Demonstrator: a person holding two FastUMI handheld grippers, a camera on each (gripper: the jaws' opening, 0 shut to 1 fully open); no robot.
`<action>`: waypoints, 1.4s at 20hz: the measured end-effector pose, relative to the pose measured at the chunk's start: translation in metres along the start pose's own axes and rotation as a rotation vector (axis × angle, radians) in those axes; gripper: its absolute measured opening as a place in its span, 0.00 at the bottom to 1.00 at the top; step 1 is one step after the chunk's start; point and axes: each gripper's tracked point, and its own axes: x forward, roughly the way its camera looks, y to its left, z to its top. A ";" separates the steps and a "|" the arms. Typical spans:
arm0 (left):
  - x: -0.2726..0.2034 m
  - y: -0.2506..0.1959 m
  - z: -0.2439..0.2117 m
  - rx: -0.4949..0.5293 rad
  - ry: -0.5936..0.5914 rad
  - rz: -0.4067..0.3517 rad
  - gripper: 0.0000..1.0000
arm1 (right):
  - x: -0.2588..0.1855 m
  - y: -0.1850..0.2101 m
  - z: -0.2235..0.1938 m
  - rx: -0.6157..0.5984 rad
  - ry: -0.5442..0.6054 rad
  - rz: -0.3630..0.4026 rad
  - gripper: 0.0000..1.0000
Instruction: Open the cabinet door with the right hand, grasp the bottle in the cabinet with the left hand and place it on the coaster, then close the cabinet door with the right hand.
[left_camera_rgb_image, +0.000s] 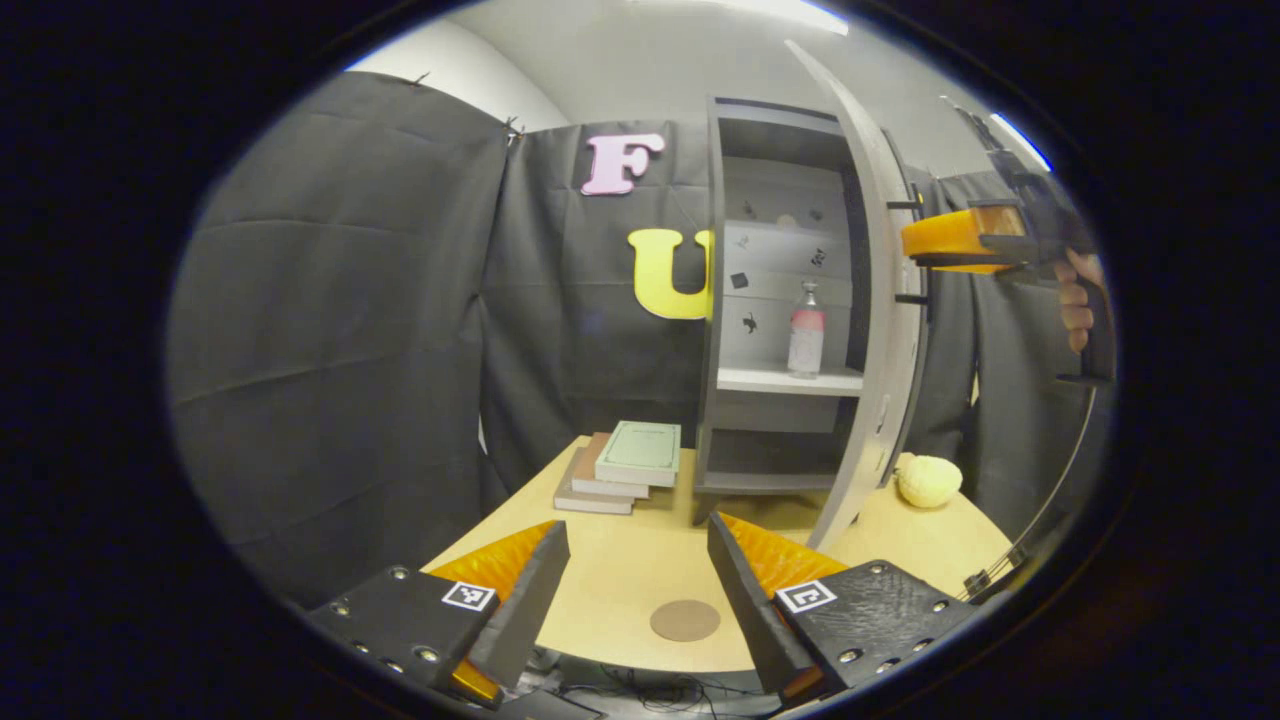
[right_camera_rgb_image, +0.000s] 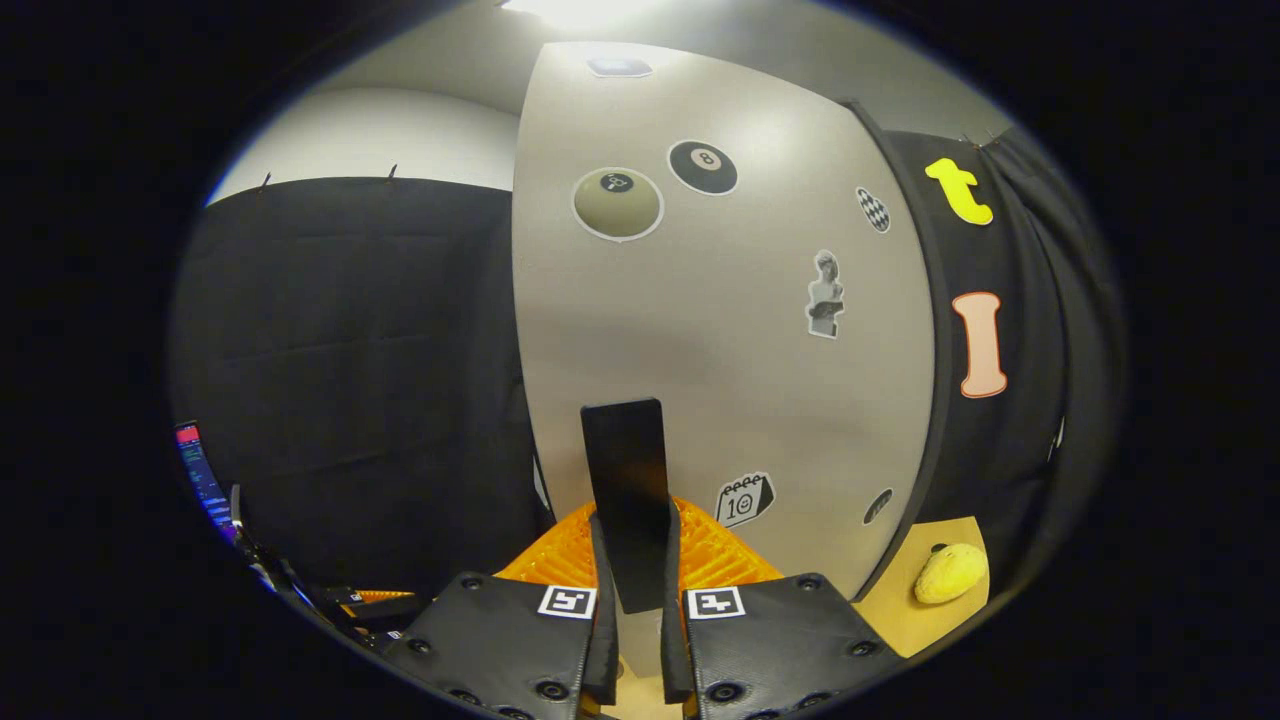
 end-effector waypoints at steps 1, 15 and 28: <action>0.004 -0.005 0.001 0.002 0.001 -0.012 0.84 | 0.001 0.000 0.002 0.002 -0.004 -0.008 0.19; 0.039 -0.098 -0.014 0.037 0.038 -0.220 0.86 | -0.033 -0.046 0.000 0.071 -0.037 -0.302 0.16; 0.058 -0.169 -0.018 0.071 0.074 -0.391 0.87 | -0.041 -0.072 0.005 0.136 -0.117 -0.456 0.03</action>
